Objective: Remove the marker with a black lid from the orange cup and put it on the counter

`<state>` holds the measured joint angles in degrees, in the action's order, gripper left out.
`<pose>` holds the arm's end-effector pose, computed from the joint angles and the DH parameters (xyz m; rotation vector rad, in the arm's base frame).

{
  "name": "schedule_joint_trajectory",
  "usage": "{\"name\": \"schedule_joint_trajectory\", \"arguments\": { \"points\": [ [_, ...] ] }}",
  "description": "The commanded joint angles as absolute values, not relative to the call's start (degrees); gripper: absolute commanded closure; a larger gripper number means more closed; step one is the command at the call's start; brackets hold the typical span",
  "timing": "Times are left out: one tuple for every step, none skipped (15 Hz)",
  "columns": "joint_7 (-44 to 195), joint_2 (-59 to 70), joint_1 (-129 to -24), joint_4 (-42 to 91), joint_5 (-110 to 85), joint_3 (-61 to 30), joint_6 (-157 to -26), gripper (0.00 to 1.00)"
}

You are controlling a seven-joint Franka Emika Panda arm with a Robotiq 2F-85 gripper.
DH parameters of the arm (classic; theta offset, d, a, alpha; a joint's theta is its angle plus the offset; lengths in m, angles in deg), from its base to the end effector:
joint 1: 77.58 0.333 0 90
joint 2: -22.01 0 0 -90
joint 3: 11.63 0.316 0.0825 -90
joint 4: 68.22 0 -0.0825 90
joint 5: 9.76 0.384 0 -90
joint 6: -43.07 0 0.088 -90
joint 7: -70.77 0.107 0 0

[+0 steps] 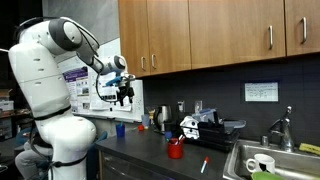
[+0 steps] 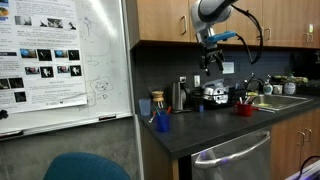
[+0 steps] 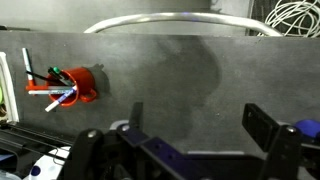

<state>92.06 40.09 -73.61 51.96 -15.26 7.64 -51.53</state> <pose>0.4119 0.1814 0.5345 2.9016 0.0374 -0.0936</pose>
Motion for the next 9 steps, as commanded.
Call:
{"name": "schedule_joint_trajectory", "arguments": {
  "points": [
    [87.41,39.39,-72.28,52.26,-14.66,3.29,-53.54,0.0],
    [86.35,39.32,-72.51,52.45,-14.32,2.23,-54.21,0.0],
    [85.07,39.17,-72.74,52.69,-14.02,1.07,-54.86,0.0],
    [83.5,39.06,-72.96,53.1,-13.56,-0.27,-55.88,0.0],
    [82.4,39.0,-73.11,53.5,-13.4,-1.29,-56.89,0.0],
    [81.1,38.96,-73.37,53.92,-13.33,-2.46,-57.77,0.0],
    [80.07,38.88,-73.52,54.32,-13.2,-3.43,-58.6,0.0],
    [78.9,39.05,-73.87,55.1,-13.37,-4.58,-59.52,0.0],
    [78.15,39.18,-74.16,55.7,-13.57,-5.45,-60.33,0.0]
  ]
}}
